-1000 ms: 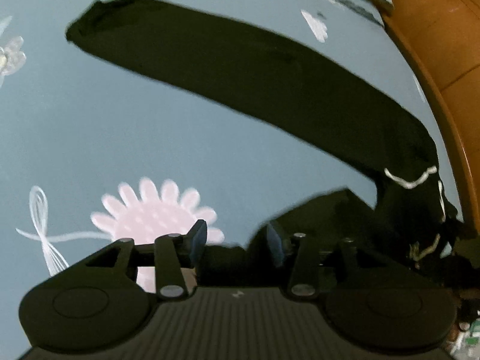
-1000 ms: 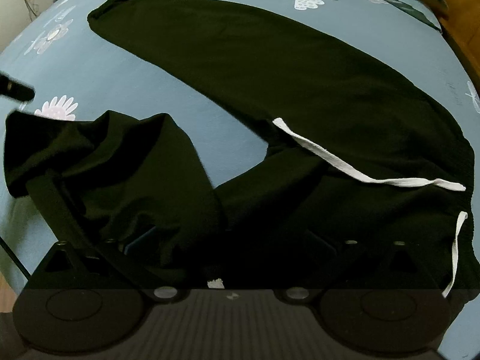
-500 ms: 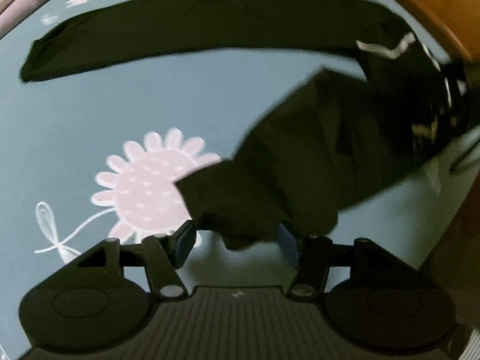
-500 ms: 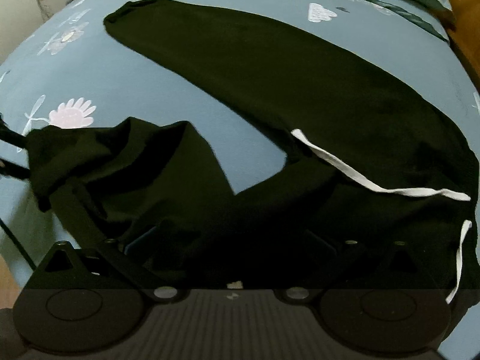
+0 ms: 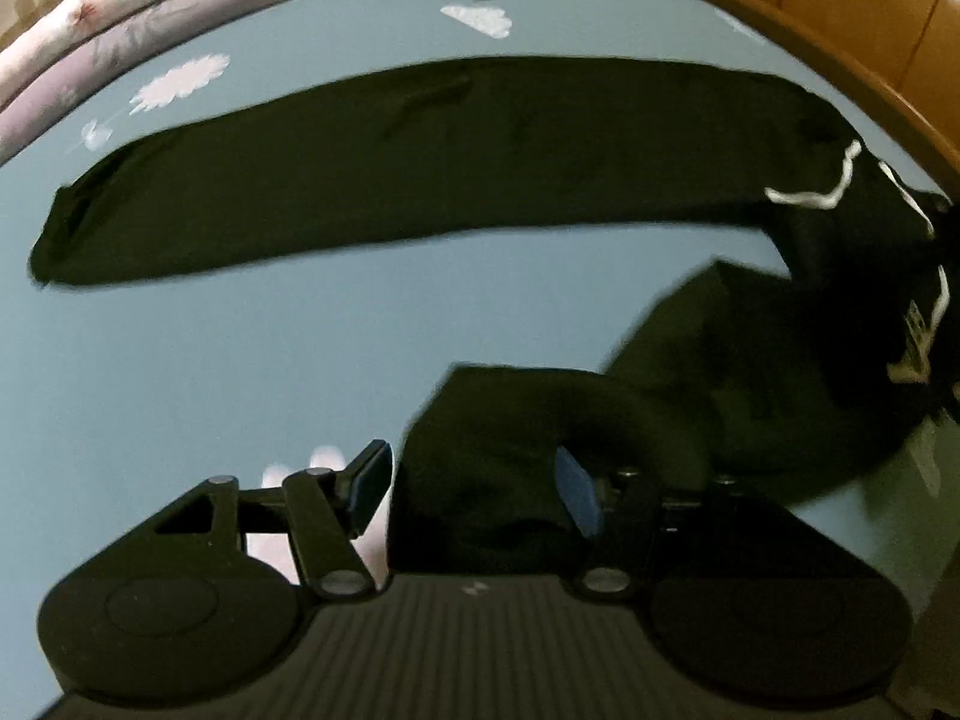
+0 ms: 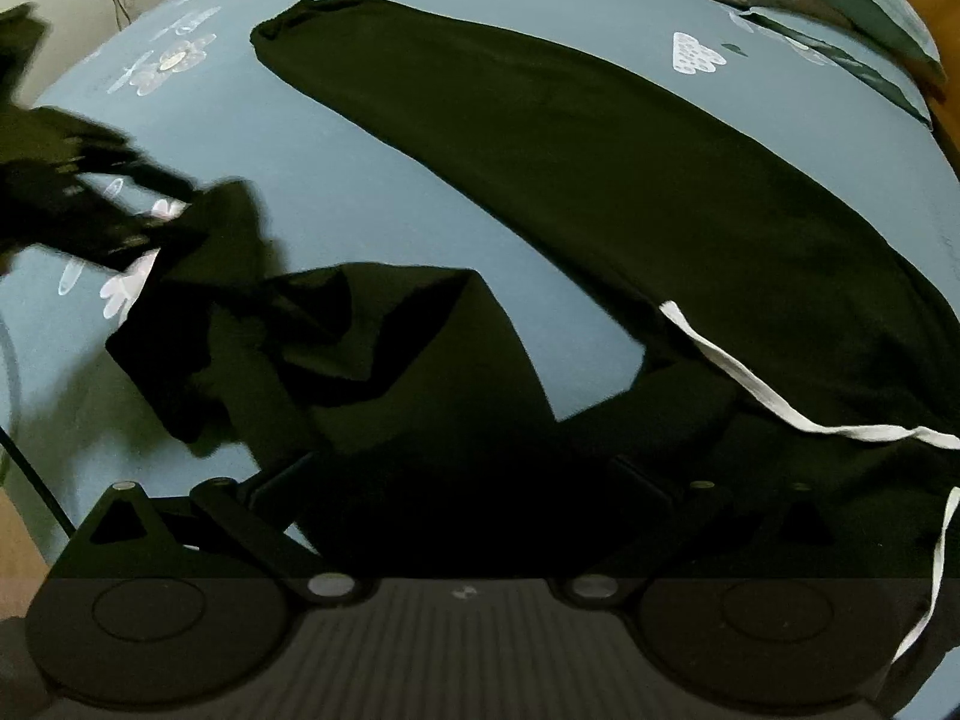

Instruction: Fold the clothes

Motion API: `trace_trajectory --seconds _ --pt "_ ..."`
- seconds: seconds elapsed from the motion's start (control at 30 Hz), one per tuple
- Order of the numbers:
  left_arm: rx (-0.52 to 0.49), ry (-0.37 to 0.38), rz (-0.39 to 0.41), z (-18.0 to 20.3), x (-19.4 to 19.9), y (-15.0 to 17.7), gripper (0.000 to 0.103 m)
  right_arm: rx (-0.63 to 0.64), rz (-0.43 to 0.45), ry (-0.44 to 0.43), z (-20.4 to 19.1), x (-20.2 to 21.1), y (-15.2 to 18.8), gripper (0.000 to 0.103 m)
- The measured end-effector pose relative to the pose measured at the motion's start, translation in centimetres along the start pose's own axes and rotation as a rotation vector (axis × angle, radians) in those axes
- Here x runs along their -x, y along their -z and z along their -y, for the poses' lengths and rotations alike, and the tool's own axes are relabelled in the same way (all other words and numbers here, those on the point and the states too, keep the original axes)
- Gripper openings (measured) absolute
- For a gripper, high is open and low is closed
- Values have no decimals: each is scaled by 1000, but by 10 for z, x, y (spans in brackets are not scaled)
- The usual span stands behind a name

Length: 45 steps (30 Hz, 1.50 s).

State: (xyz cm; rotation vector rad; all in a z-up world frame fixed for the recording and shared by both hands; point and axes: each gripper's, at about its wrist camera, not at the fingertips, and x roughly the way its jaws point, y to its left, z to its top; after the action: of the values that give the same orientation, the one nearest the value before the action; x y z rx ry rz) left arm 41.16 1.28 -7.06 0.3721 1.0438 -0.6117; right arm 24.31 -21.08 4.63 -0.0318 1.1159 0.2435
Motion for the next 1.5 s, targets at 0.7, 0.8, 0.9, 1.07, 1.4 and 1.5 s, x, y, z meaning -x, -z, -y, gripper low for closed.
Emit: trace_trajectory --seconds 0.7,0.8,0.9,1.07,1.4,1.5 --pt "704 -11 14 -27 15 101 60 -20 35 -1 1 7 -5 103" --pt "745 -20 41 -19 3 110 61 -21 27 -2 0 7 -4 103" --pt "686 -76 59 -3 1 105 61 -20 17 -3 -4 3 -2 103" --pt "642 -126 36 15 -1 95 46 -23 27 -19 -15 0 -8 103" --pt "646 -62 -1 -10 21 89 11 -4 26 -13 -20 -2 -15 103" --pt "615 -110 -8 -24 36 91 11 -2 25 -3 -21 -3 -16 103"
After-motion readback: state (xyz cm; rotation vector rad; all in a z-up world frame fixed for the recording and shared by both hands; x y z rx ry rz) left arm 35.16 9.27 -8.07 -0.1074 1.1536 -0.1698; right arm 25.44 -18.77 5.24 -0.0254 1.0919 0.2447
